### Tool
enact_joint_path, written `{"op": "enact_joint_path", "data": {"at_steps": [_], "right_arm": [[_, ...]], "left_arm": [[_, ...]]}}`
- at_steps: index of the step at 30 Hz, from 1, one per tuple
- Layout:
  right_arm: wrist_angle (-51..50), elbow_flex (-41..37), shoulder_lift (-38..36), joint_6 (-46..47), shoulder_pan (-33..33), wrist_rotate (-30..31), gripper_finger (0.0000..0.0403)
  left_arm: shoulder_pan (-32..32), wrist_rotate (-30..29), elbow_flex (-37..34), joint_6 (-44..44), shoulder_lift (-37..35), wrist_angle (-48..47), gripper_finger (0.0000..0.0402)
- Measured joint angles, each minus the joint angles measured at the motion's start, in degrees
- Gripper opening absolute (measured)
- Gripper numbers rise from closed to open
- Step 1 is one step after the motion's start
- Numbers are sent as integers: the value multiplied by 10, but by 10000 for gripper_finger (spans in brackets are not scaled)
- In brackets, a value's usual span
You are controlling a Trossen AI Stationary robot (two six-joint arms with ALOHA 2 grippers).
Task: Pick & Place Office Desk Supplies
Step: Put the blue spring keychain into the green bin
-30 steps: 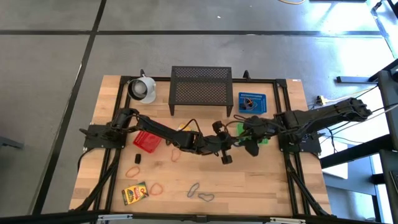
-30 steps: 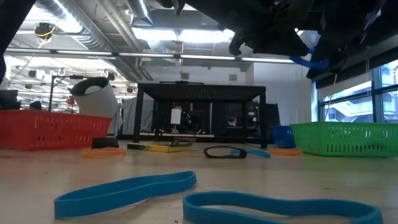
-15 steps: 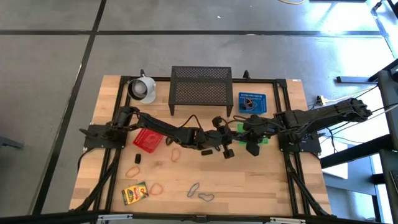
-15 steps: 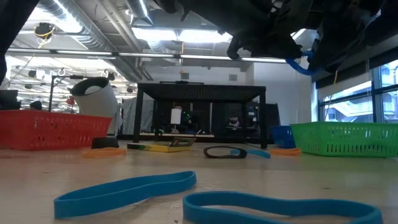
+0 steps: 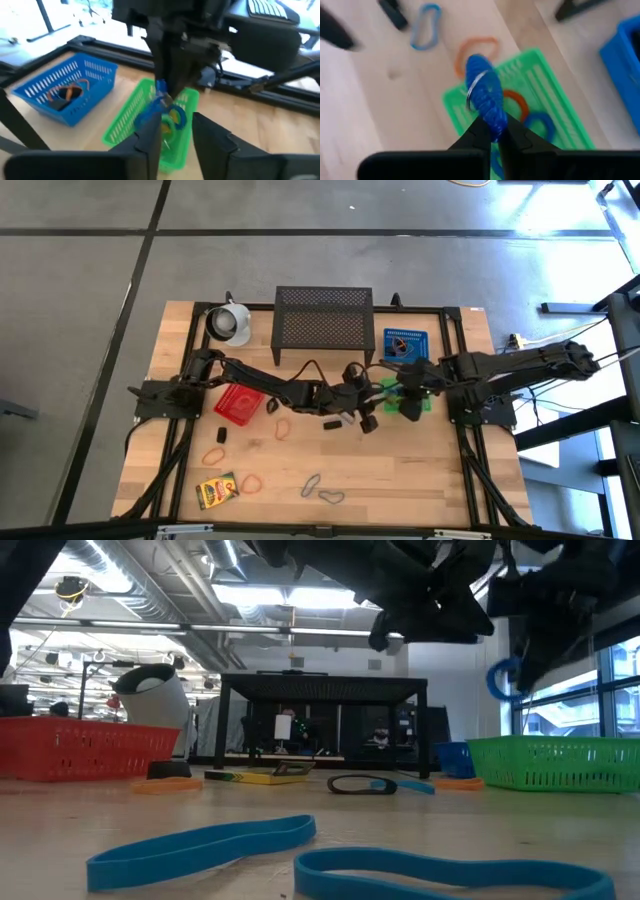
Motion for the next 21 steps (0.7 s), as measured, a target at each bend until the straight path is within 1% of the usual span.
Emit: {"op": "enact_joint_path", "data": {"at_steps": [5,8,11,14,21], "right_arm": [[-77,0,0,0,-18,0,12],[-118,0,0,0,-25,-2,12],[-143,0,4,13,-32,-17,12],[-143,0,12,31,-33,-17,12],[-134,0,54,64,-33,-17,31]], "left_arm": [[4,-3,0,-11,0,-43,149],[6,-18,0,-11,0,-57,162],[8,-34,0,-11,-1,-74,166],[11,-58,0,-11,-13,-99,164],[16,-64,0,-9,-70,-231,162]]}}
